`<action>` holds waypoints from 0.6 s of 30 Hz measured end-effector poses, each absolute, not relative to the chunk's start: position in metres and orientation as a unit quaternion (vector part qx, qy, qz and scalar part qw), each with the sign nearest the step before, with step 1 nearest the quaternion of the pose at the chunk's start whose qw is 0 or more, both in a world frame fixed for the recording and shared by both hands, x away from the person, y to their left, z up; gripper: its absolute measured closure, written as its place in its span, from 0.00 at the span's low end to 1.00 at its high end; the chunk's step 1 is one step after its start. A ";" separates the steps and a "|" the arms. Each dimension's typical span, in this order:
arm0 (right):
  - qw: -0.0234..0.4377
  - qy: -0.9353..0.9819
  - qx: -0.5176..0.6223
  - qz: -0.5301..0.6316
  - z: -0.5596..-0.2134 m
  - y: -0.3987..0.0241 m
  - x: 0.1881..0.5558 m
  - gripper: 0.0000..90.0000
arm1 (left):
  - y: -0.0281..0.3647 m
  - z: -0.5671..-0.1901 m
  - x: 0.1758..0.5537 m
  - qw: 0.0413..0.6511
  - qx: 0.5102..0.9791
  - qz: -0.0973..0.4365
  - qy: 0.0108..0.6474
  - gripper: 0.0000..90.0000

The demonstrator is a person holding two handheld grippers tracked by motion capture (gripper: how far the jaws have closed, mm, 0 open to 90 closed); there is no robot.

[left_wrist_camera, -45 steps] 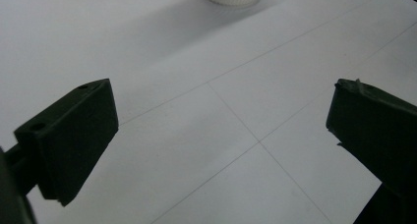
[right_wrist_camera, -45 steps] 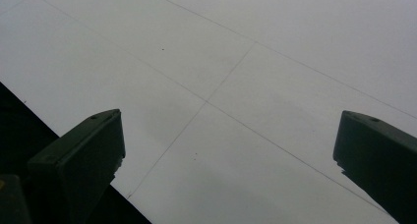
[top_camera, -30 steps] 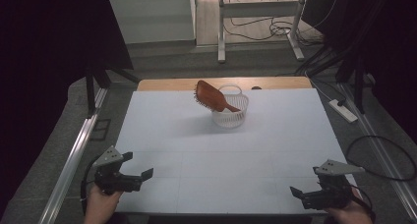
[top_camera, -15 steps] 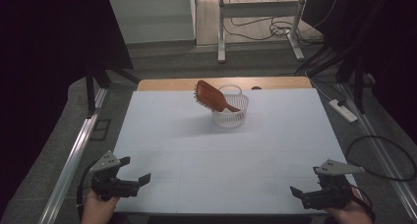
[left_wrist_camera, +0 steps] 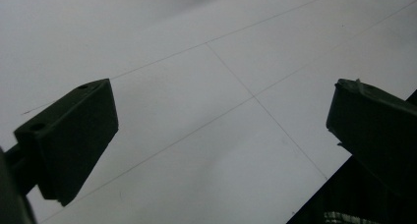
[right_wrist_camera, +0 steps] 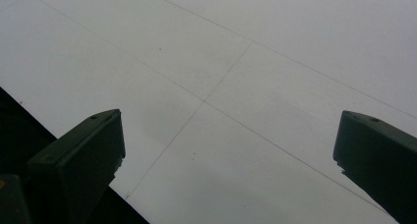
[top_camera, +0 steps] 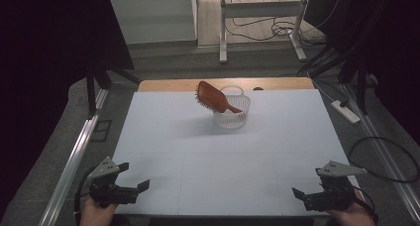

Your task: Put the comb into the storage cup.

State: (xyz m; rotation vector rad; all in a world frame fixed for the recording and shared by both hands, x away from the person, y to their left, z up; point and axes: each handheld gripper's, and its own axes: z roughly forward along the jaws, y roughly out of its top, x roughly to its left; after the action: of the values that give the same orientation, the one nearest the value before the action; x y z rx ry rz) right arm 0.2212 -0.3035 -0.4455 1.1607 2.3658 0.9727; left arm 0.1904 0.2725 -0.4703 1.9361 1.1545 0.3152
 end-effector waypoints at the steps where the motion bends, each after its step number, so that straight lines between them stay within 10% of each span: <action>1: 0.166 0.831 0.408 0.341 -0.445 -0.303 0.221 0.00 | 0.273 -0.470 0.190 0.419 0.772 0.126 0.461 0.00; 18: 0.167 0.829 0.411 0.340 -0.446 -0.304 0.222 0.00 | 0.275 -0.472 0.182 0.409 0.774 0.126 0.466 0.00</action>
State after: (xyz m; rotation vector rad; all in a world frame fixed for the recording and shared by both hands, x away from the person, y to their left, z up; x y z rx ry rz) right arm 0.2215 -0.3035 -0.4455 1.1711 2.3598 0.9673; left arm 0.1821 0.2746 -0.4725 1.9500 1.1740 0.3167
